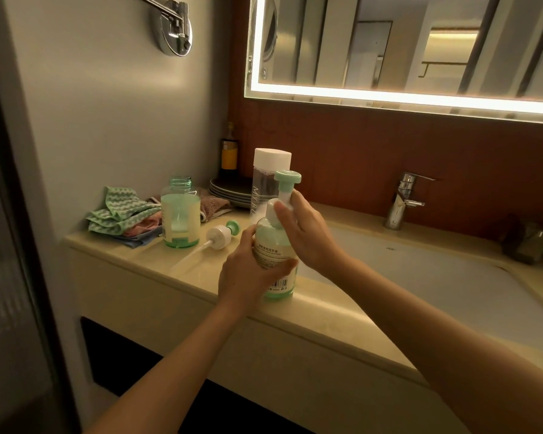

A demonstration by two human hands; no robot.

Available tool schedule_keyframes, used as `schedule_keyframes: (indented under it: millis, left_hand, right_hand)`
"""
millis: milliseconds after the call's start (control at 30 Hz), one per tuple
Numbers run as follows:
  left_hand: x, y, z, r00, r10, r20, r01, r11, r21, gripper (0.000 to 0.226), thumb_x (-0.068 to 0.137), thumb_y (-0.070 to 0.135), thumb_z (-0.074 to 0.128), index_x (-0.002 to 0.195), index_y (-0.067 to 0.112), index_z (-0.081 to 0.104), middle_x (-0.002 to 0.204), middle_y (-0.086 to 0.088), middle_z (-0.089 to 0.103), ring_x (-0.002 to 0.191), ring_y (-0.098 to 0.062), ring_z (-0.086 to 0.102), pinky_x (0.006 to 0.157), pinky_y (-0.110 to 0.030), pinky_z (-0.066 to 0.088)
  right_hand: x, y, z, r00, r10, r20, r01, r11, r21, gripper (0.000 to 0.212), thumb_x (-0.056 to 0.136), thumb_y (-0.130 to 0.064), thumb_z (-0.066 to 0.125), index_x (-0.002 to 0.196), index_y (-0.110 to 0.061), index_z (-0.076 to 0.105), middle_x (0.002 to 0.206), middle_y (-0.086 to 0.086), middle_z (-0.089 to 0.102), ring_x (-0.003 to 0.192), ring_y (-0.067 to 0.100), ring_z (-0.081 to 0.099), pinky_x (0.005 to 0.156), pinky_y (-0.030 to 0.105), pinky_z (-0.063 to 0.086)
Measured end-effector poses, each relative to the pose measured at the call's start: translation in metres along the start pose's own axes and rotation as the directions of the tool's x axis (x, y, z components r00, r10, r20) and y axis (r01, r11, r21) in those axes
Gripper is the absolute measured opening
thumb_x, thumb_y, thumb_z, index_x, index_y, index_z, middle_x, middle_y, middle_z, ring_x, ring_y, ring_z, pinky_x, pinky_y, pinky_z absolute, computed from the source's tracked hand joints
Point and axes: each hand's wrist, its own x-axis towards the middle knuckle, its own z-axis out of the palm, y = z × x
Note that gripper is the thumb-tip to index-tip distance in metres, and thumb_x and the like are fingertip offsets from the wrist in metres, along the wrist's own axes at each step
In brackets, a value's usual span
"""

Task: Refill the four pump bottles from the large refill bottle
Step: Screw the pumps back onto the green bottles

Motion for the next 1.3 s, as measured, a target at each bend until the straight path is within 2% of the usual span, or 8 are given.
schedule_keyframes:
  millis: [100,200,400,633,767,867,967,1300]
  left_hand:
    - [0.000,-0.001,0.000,1.000,-0.001,0.005,0.001,1.000,-0.002,0.080,0.063,0.048,0.076,0.130,0.023,0.040,0.118,0.002,0.060,0.105,-0.015,0.058,0.086,-0.042,0.053]
    - [0.001,-0.001,0.001,1.000,-0.006,-0.004,0.006,1.000,-0.012,0.080,0.062,0.047,0.077,0.130,0.024,0.041,0.115,0.003,0.061,0.103,-0.014,0.059,0.085,-0.042,0.053]
    - [0.000,0.000,0.000,1.000,0.001,-0.002,-0.001,1.000,-0.013,0.081,0.061,0.050,0.075,0.130,0.021,0.041,0.116,0.001,0.061,0.103,-0.015,0.060,0.084,-0.040,0.054]
    - [0.001,-0.001,0.000,1.000,0.007,0.009,-0.007,1.000,-0.007,0.082,0.062,0.049,0.076,0.131,0.023,0.040,0.117,0.002,0.061,0.104,-0.014,0.058,0.086,-0.042,0.053]
    - [0.001,-0.001,0.000,1.000,-0.001,0.000,0.001,1.000,-0.004,0.078,0.064,0.046,0.077,0.130,0.023,0.041,0.115,0.003,0.061,0.103,-0.013,0.058,0.086,-0.041,0.052]
    - [0.000,-0.001,0.000,1.000,0.003,-0.001,-0.003,1.000,-0.002,0.079,0.063,0.048,0.076,0.129,0.023,0.041,0.114,0.004,0.061,0.103,-0.013,0.059,0.085,-0.041,0.053]
    - [0.001,0.000,0.000,1.000,0.001,0.003,-0.001,1.000,0.003,0.081,0.063,0.048,0.076,0.131,0.024,0.040,0.115,0.003,0.061,0.103,-0.014,0.059,0.086,-0.041,0.053]
    - [0.001,-0.002,0.001,1.000,0.001,-0.009,-0.001,1.000,-0.003,0.080,0.063,0.046,0.077,0.131,0.022,0.041,0.115,0.003,0.061,0.101,-0.013,0.059,0.084,-0.039,0.053]
  right_hand:
    - [-0.003,0.003,-0.009,0.998,-0.063,-0.005,0.062,0.987,-0.145,0.038,0.098,-0.035,0.031,0.117,-0.007,0.050,0.113,0.009,0.059,0.091,0.014,0.052,0.071,0.021,0.045]
    - [0.001,0.004,-0.011,0.996,-0.074,-0.058,0.057,0.963,-0.262,0.035,0.093,-0.042,0.042,0.109,-0.011,0.046,0.106,0.005,0.058,0.087,0.014,0.053,0.071,0.027,0.048]
    - [0.003,-0.001,-0.002,0.990,0.062,0.124,-0.075,0.992,0.100,0.036,0.097,-0.040,0.036,0.126,-0.020,0.031,0.118,0.005,0.051,0.107,0.021,0.053,0.088,0.039,0.049]
    - [-0.001,0.005,-0.016,0.998,-0.064,-0.026,0.060,0.990,-0.131,0.031,0.096,-0.032,0.041,0.110,-0.007,0.052,0.106,0.006,0.059,0.090,0.014,0.054,0.074,0.023,0.046]
    - [0.006,0.004,-0.010,0.994,0.081,-0.073,-0.080,0.997,0.021,0.036,0.087,-0.040,0.056,0.106,-0.013,0.042,0.109,0.004,0.053,0.096,0.019,0.055,0.078,0.031,0.052]
    - [0.004,0.001,-0.005,0.999,0.054,0.010,-0.054,0.991,0.123,0.041,0.094,-0.034,0.047,0.129,-0.017,0.036,0.124,0.002,0.047,0.107,0.015,0.050,0.085,0.026,0.047]
    - [0.000,-0.003,-0.005,0.996,0.052,0.068,-0.062,0.985,0.162,0.032,0.097,-0.031,0.038,0.123,-0.014,0.045,0.111,0.001,0.054,0.099,0.014,0.053,0.081,0.026,0.047]
    - [0.000,0.006,-0.011,0.981,-0.016,-0.191,-0.015,0.986,-0.163,0.047,0.076,-0.055,0.060,0.094,-0.014,0.046,0.090,-0.004,0.059,0.078,0.012,0.059,0.066,0.025,0.052]
